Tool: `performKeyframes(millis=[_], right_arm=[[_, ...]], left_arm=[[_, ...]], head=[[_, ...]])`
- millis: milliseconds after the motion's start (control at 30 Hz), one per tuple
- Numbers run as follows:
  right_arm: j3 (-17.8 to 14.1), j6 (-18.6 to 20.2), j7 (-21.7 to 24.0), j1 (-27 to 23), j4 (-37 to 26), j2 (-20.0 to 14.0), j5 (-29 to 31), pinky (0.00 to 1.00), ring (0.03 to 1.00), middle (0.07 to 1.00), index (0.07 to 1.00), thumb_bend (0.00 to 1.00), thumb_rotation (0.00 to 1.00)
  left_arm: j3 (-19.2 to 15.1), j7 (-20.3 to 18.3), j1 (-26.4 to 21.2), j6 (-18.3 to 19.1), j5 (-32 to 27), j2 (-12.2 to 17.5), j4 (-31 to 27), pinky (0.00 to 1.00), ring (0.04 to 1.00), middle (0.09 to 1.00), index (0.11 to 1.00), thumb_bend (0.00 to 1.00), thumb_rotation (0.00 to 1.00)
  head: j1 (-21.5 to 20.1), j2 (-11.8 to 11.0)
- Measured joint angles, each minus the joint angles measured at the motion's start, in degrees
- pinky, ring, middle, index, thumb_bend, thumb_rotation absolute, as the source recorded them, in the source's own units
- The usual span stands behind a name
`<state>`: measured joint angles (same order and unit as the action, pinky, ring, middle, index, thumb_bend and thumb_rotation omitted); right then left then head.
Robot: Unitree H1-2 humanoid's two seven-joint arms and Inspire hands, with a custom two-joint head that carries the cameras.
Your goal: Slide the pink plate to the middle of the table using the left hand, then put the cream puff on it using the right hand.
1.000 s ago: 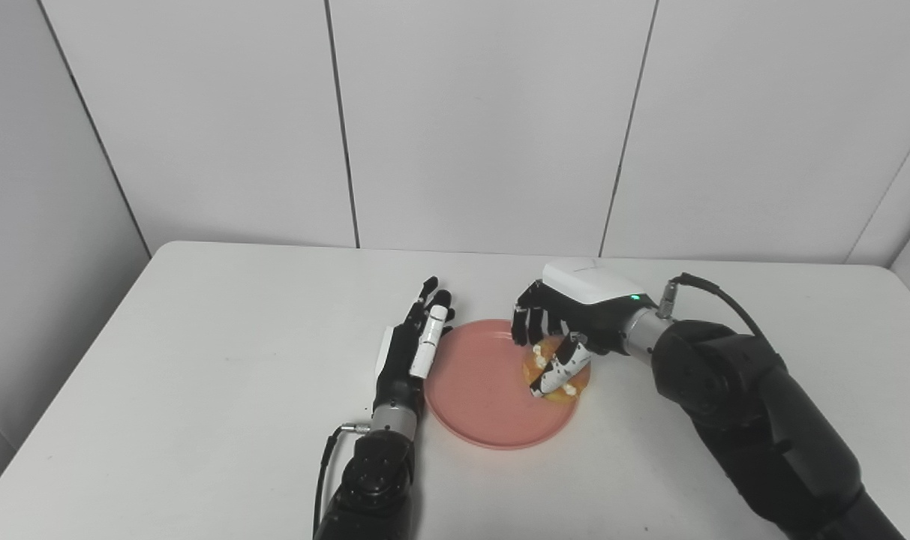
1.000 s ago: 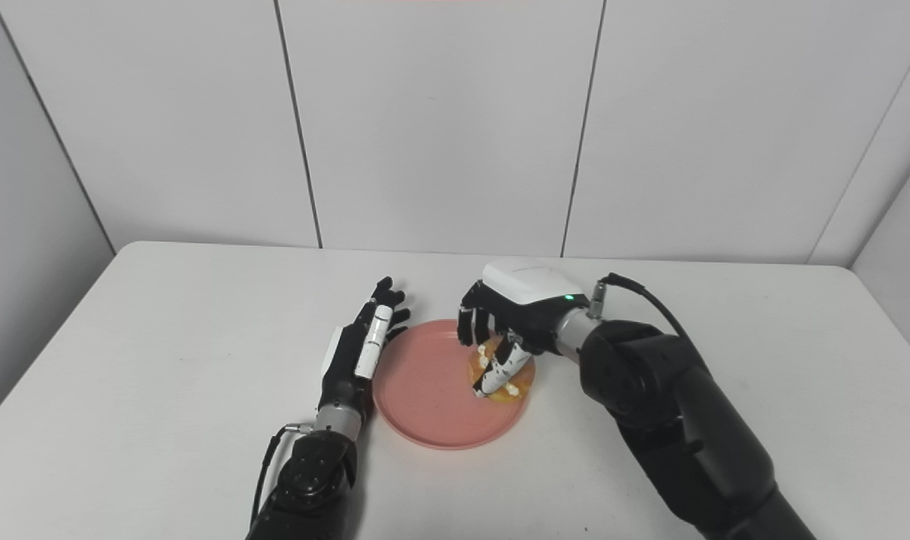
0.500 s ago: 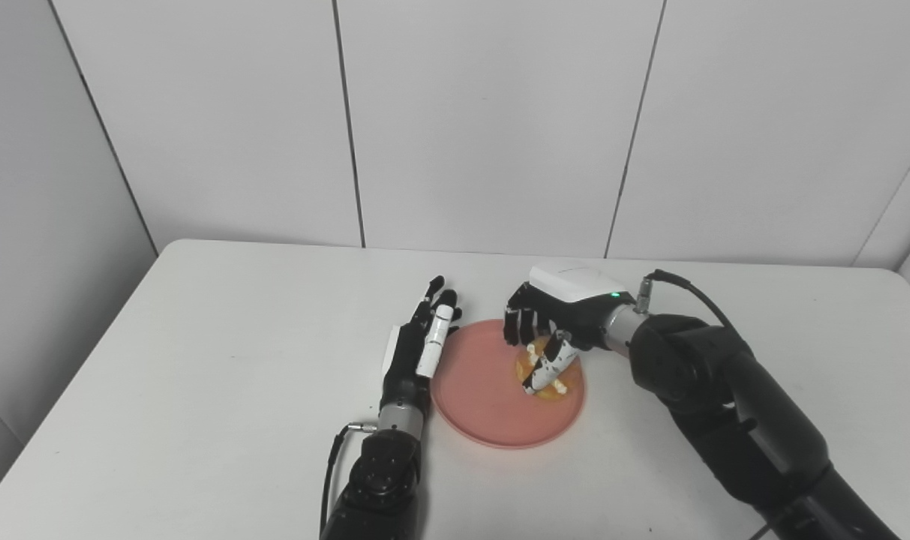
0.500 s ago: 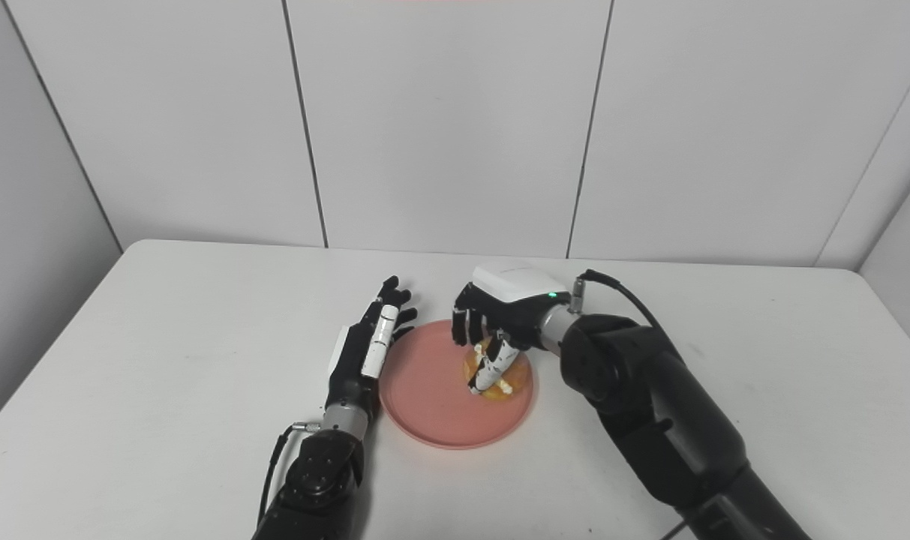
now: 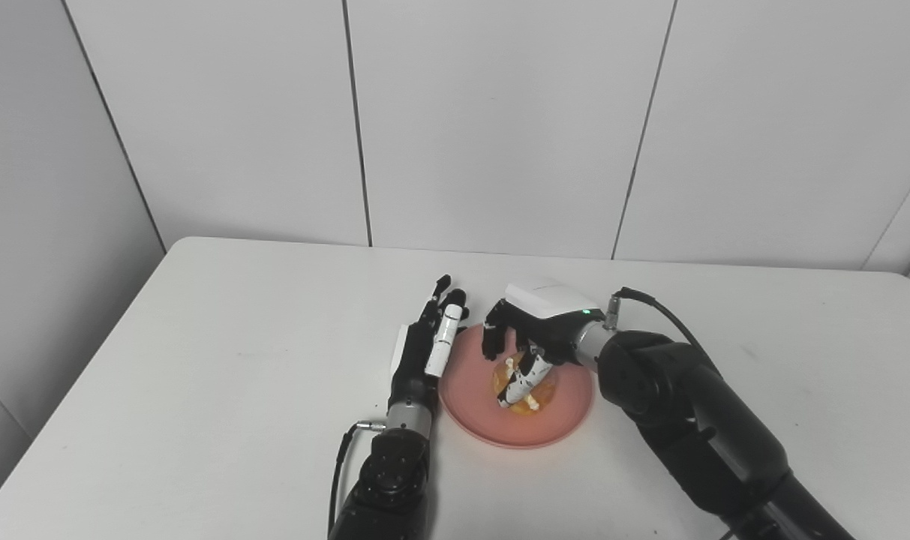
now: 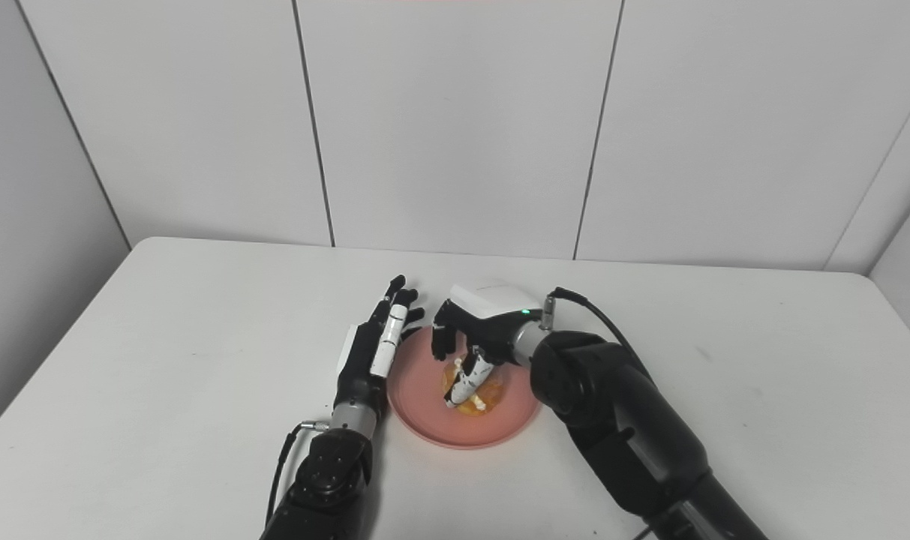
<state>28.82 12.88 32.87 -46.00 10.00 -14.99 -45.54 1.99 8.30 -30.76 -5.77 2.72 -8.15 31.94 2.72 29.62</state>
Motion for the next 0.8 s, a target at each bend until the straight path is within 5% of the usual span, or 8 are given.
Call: performKeyframes(millis=[133,400,467,533,567,600,667,800], right_arm=[[0.06,-0.2,-0.52,0.0,1.53,0.13,0.18,0.2,0.297,0.477,0.488,0.53,0.01],[1.17,-0.71,-1.22,-0.08,1.79,0.05,-0.21,0.29,0.407,0.465,0.501,0.53,0.0],[1.39,-0.7,-1.12,-0.1,1.73,0.0,-0.45,0.42,0.566,0.641,0.496,0.53,0.11],[1.46,-0.69,-0.75,-0.1,1.52,-0.11,-0.68,0.66,0.793,0.788,0.668,0.93,0.19],[1.59,-0.7,-0.57,-0.1,1.32,-0.28,-0.9,0.66,0.793,0.788,0.668,0.93,0.19],[1.61,-0.7,-0.54,-0.1,1.17,-0.44,-1.04,0.81,0.875,0.844,0.721,0.97,0.23],[1.68,-0.74,-0.6,-0.1,0.83,-0.95,-1.37,0.95,0.949,0.9,0.776,0.99,0.28],[1.98,-0.96,-1.43,-0.1,0.13,-2.07,-2.86,1.0,0.998,0.98,0.836,1.0,0.34]], left_arm=[[-0.01,0.04,-0.28,-0.4,0.0,-0.02,0.61,0.77,0.842,0.899,0.921,0.67,0.95],[-0.01,0.03,-0.32,-0.4,-0.04,-0.02,0.63,0.79,0.896,0.947,0.94,0.67,0.96],[-0.01,0.03,-0.32,-0.4,-0.06,-0.02,0.63,0.8,0.893,0.94,0.931,0.67,0.96],[0.0,0.03,-0.33,-0.4,-0.06,-0.02,0.63,0.79,0.899,0.942,0.925,0.67,0.96],[0.0,0.03,-0.33,-0.4,-0.06,-0.02,0.63,0.79,0.899,0.942,0.925,0.67,0.96],[0.01,0.03,-0.33,-0.4,-0.06,-0.02,0.63,0.78,0.903,0.949,0.934,0.67,0.96],[0.03,0.03,-0.33,-0.4,-0.05,-0.02,0.6,0.78,0.908,0.954,0.94,0.66,0.97],[0.05,0.03,-0.26,-0.38,-0.05,-0.01,0.44,0.78,0.912,0.961,0.941,0.67,0.96]], head=[[-0.09,-0.09],[-0.44,0.09],[-0.53,0.09],[-0.53,0.09],[-0.53,0.09],[-0.53,0.09],[-0.53,0.09],[-0.79,0.09]])
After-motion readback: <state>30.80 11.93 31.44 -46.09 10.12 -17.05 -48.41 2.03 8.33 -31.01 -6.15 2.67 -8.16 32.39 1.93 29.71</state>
